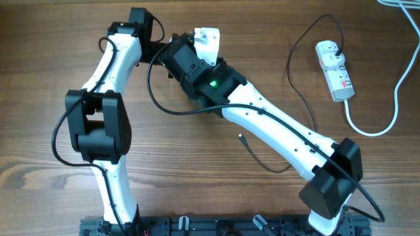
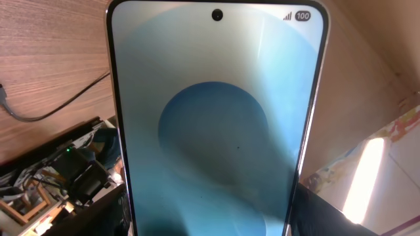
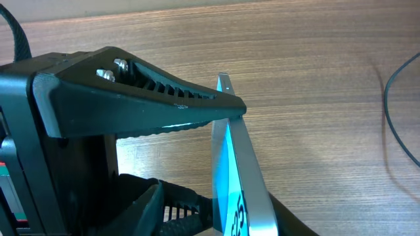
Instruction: Plug charger to phone and switch on socket
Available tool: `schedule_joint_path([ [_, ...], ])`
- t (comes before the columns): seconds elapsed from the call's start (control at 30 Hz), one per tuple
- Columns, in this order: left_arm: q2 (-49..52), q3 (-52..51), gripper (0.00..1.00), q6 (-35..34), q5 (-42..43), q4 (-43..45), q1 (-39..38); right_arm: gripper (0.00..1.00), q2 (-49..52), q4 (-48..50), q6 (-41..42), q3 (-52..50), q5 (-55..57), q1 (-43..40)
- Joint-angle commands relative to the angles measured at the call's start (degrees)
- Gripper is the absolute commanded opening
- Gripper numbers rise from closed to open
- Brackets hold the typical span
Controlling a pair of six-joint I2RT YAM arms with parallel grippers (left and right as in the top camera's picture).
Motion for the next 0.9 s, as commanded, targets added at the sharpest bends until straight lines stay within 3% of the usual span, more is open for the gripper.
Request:
schedule_joint_path([
  [0.0,-3.0,-0.1,0.68,0.1,3.0,0.0,0.1,0.4,-0.3,0.1,-0.6,1.1,1.6,-0.2],
  [0.87,-3.0,-0.1,0.69,0.1,3.1,0.0,0.1,0.23,-0.9,-0.2,-0.7,1.2,2.4,-0.3],
])
